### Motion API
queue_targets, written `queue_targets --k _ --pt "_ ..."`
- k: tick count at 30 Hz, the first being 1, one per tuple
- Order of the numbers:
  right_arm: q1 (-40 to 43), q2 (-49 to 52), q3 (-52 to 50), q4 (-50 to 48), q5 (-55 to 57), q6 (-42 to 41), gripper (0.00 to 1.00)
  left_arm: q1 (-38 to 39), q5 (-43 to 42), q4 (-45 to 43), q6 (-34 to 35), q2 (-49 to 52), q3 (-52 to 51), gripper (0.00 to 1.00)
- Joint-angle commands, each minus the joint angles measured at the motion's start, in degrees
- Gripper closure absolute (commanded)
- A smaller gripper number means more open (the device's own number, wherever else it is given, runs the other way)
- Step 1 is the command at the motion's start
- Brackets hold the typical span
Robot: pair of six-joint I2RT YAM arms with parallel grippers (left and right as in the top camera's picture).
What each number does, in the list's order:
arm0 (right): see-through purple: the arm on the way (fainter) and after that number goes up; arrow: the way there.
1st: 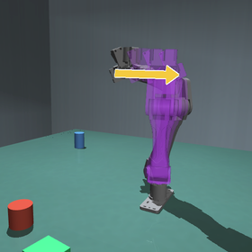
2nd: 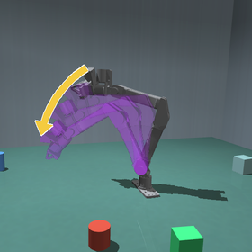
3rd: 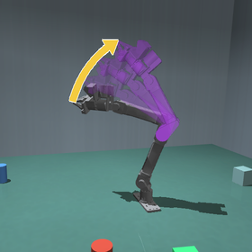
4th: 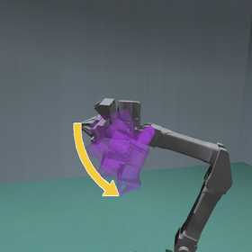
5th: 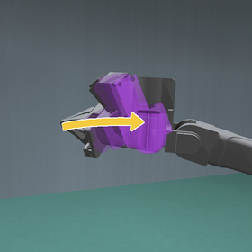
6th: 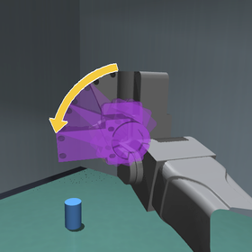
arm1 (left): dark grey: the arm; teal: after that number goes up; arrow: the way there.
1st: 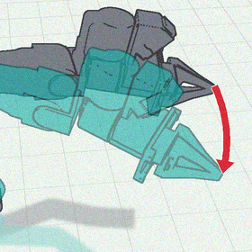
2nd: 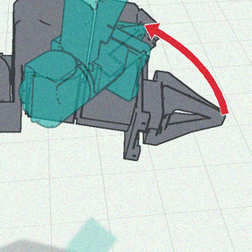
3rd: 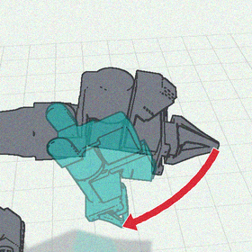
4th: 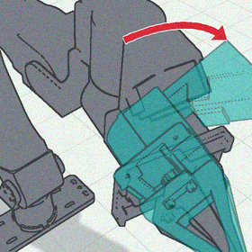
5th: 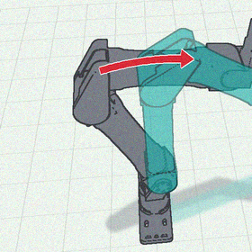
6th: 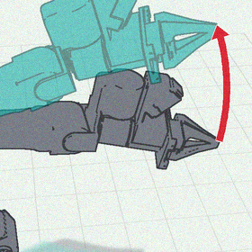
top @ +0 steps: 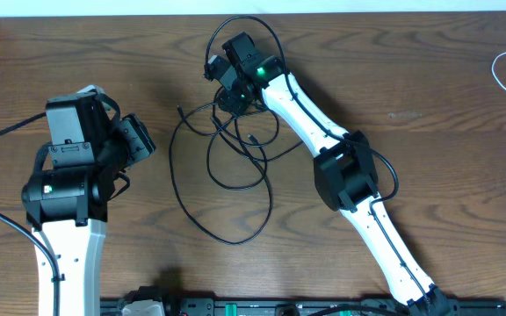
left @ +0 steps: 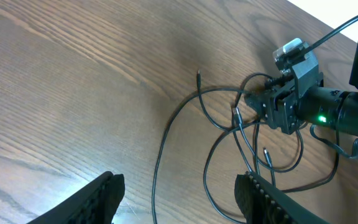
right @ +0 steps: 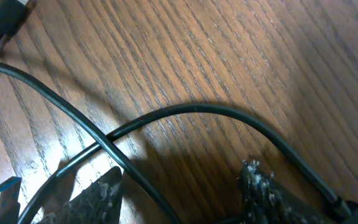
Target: Untangle cables
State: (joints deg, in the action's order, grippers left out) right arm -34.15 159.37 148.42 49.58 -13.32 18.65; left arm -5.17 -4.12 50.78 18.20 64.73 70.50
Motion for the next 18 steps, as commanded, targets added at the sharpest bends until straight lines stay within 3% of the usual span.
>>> queue_targets --k 1,12,18 --pt "-0.07 1.79 -0.11 0.35 -0.33 0.72 0.46 -0.33 0.72 -0.13 -0.31 0.02 1.07 0.37" --pt "0.09 2.01 -0.87 0.66 -0.33 0.72 0.55 -0.33 0.72 -0.09 -0.31 0.02 1.07 0.37" --pt "0.09 2.01 -1.01 0.74 -0.33 0.7 0.87 -0.33 0.72 -0.09 -0.31 0.02 1.07 0.37"
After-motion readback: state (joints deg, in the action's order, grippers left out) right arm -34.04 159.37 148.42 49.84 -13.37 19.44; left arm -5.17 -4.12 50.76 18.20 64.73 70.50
